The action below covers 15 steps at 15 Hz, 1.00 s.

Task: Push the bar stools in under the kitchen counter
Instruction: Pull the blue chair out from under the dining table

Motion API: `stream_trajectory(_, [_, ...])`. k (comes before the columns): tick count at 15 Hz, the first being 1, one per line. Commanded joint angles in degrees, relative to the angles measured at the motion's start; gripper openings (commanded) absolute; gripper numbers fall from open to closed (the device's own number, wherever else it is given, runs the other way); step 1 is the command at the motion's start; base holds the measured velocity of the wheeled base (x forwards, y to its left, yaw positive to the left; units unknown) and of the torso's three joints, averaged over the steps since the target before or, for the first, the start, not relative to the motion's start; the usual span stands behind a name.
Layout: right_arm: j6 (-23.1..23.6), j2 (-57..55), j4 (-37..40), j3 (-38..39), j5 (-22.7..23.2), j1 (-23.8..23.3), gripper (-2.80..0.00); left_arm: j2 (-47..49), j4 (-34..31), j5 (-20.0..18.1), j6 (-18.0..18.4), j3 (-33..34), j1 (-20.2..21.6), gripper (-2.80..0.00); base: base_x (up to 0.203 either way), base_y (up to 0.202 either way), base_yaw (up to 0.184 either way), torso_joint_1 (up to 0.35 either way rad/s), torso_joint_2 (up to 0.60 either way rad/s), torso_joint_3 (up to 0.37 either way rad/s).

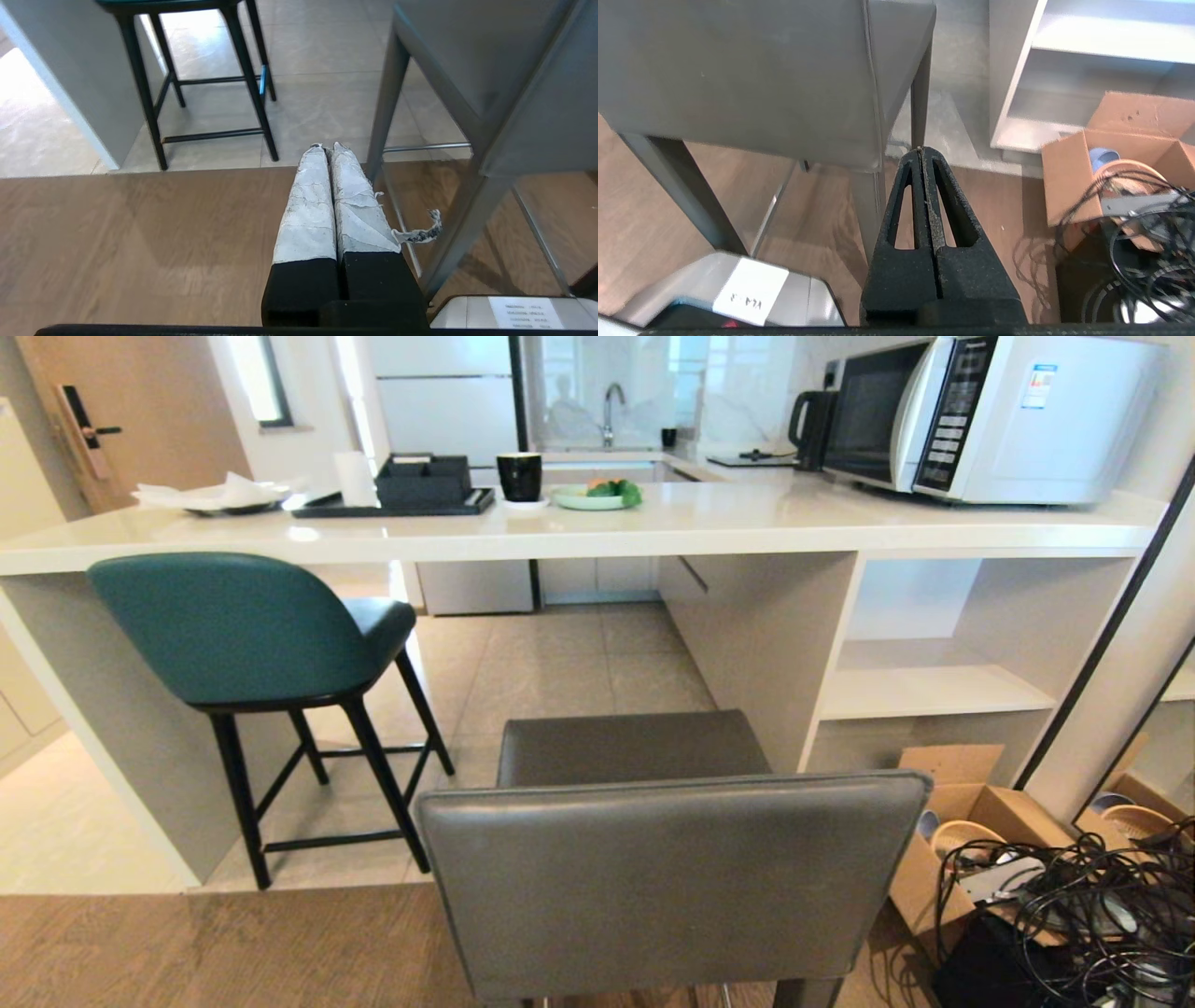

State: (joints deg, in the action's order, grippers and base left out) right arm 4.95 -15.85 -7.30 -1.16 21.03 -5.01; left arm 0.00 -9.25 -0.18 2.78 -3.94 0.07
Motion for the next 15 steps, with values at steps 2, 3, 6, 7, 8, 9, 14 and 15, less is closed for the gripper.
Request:
stream_trajectory(2, [-0.3,-0.2,-1.8,0.9,1.1,0.0,-2.80,0.0,-0.3,-2.1,2.3,0.0,0.0,-2.80,0.000,0.000,0.000,0.000,0.00,0.000])
stream_trajectory(3, [-0.5,-0.2,-3.8,1.3,0.9,0.0,-2.80,0.0,-0.2,-2.1,2.4,0.1,0.0,-2.80,0.000,0.000,0.000,0.000,0.00,0.000])
stream_trajectory(6, [-5.6,-0.2,-2.9,1.2,1.7,0.0,-2.80,0.0,-0.3,-2.1,2.0,0.2,0.0,-2.80,0.000,0.000,0.000,0.000,0.00,0.000])
stream_trajectory(7, [-11.0,-0.2,-2.8,1.2,3.7,0.0,-2.80,0.0,-0.3,-2.0,2.0,0.2,0.0,-2.80,0.000,0.000,0.000,0.000,0.00,0.000])
stream_trajectory(8, [-15.4,-0.2,-3.0,1.2,6.5,0.0,-2.80,0.0,-0.2,-1.9,2.0,0.2,0.0,-2.80,0.000,0.000,0.000,0.000,0.00,0.000])
stream_trajectory(9, [-16.0,-0.2,-3.0,1.2,6.4,0.0,-2.80,0.0,-0.1,-1.7,1.8,0.2,0.0,-2.80,0.000,0.000,0.000,0.000,0.00,0.000])
stream_trajectory(14, [-7.7,0.1,-4.4,-3.5,9.6,5.0,-2.80,0.0,-0.2,-2.0,1.8,0.2,0.0,-2.80,0.000,0.000,0.000,0.000,0.00,0.000])
stream_trajectory(15, [-7.4,-0.1,-2.2,-6.5,10.1,6.9,-2.80,0.0,-0.2,-2.0,1.8,0.2,0.0,-2.80,0.000,0.000,0.000,0.000,0.00,0.000])
